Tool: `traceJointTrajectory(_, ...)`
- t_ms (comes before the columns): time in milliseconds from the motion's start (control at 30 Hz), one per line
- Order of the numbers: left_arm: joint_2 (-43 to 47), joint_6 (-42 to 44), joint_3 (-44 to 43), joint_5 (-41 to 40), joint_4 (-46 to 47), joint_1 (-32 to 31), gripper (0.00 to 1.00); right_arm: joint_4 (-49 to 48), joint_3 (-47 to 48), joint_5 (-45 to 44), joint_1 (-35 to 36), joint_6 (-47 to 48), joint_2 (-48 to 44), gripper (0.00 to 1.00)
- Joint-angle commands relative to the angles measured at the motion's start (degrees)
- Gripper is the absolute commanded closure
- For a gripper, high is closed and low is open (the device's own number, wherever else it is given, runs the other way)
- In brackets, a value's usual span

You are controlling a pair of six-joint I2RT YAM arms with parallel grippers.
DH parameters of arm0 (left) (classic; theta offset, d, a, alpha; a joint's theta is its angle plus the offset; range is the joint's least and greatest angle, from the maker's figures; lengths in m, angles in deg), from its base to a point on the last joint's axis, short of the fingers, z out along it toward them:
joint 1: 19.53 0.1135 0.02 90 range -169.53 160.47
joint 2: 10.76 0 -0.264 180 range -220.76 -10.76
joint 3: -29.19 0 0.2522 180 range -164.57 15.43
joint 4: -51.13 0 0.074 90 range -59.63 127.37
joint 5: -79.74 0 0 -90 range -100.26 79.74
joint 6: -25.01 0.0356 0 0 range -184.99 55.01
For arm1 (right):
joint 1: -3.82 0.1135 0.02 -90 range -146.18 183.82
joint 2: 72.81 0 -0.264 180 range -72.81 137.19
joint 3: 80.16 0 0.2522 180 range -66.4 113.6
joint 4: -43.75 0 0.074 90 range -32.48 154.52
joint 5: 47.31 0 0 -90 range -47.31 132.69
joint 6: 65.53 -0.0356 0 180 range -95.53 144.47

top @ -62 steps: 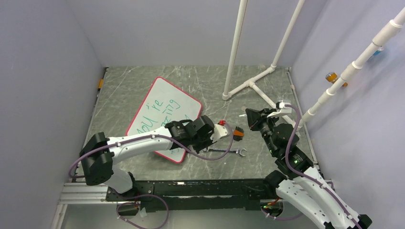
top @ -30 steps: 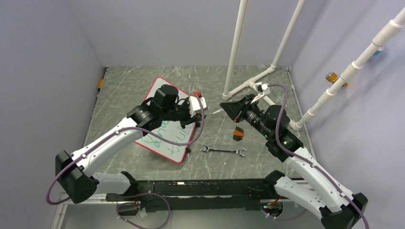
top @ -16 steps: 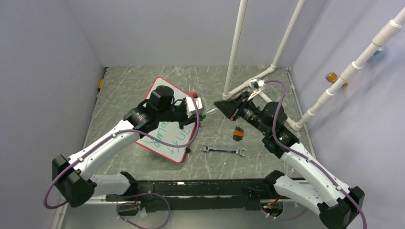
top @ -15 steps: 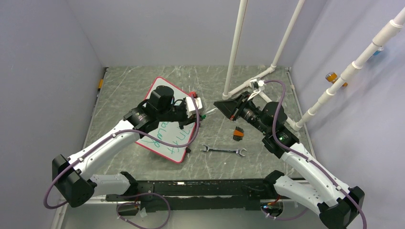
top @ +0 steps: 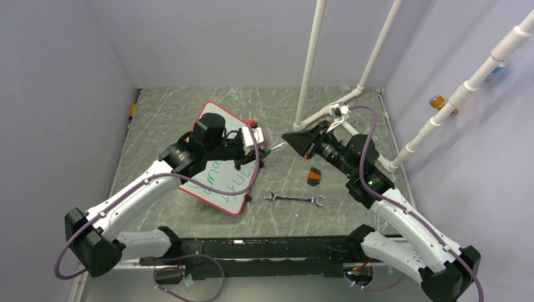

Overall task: Write a sentence on the whiteboard
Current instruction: Insert the whiteboard marker without the cap into the pen cap.

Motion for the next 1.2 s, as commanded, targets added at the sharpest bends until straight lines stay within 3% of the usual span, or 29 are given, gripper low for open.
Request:
traceJointTrajectory(0,1.5,-0.5,0.3,1.6,2.0,0.3,1.00,-1.4,1.3,0.8,-0.2,0.4,-0.4,1.00)
traceJointTrajectory(1167,2.2,-0.9,0.2,1.6,1.4,0.3,1.00,-4.8,-0.3,1.8,-0.1,-1.9,2.2,1.00)
